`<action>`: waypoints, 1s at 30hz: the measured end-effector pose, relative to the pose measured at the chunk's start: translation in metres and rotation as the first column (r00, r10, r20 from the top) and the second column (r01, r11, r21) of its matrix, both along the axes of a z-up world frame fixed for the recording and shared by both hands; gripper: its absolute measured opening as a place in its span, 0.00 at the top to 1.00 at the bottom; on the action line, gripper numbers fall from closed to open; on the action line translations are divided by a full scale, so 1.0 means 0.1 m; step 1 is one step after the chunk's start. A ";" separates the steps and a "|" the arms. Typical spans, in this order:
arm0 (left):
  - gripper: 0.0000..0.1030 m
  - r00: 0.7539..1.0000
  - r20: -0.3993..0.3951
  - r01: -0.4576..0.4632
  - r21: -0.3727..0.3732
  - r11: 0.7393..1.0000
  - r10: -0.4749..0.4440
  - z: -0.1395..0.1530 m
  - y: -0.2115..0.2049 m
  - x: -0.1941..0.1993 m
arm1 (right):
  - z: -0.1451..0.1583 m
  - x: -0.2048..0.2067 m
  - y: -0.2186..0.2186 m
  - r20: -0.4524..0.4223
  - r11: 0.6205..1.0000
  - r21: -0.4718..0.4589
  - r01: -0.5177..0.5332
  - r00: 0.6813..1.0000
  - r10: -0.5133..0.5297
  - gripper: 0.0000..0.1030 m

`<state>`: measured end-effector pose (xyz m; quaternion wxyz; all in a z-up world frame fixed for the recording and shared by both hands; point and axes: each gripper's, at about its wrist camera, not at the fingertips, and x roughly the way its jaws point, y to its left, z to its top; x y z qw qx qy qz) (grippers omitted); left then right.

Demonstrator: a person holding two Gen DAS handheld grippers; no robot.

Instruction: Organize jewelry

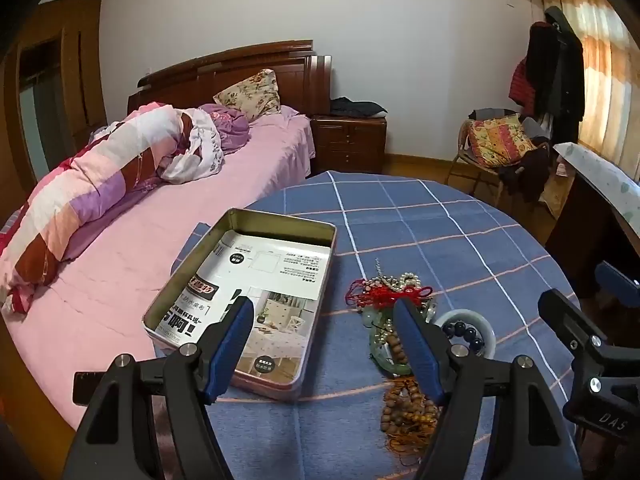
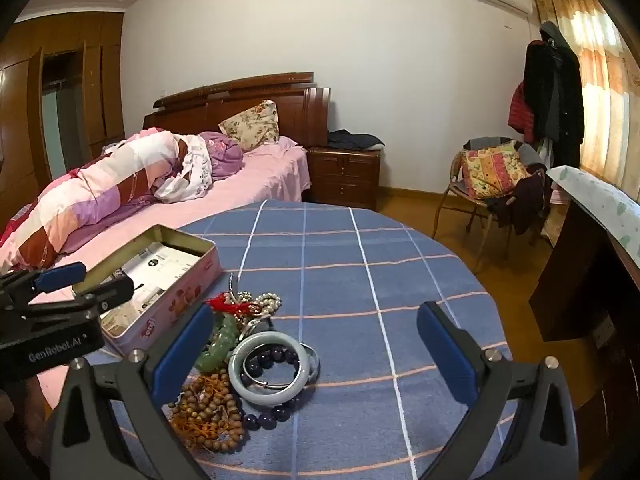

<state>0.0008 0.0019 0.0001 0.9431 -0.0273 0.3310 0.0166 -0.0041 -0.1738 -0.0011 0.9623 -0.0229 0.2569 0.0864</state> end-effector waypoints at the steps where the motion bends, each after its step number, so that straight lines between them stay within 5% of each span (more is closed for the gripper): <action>1: 0.30 1.000 0.000 0.002 0.004 1.000 -0.002 0.00 0.02 0.01 | 0.00 0.00 0.00 0.001 1.000 0.003 0.003 1.000 -0.003 0.00; 7: 0.30 1.000 0.025 0.010 0.074 0.997 -0.012 -0.03 -0.20 -0.02 | -0.01 -0.02 0.00 0.009 0.999 0.036 0.004 1.000 -0.005 0.00; 30: 0.30 1.000 0.016 0.008 0.052 0.999 -0.009 0.00 -0.09 -0.02 | -0.05 0.01 -0.03 -0.011 0.999 0.049 -0.005 1.000 0.005 0.00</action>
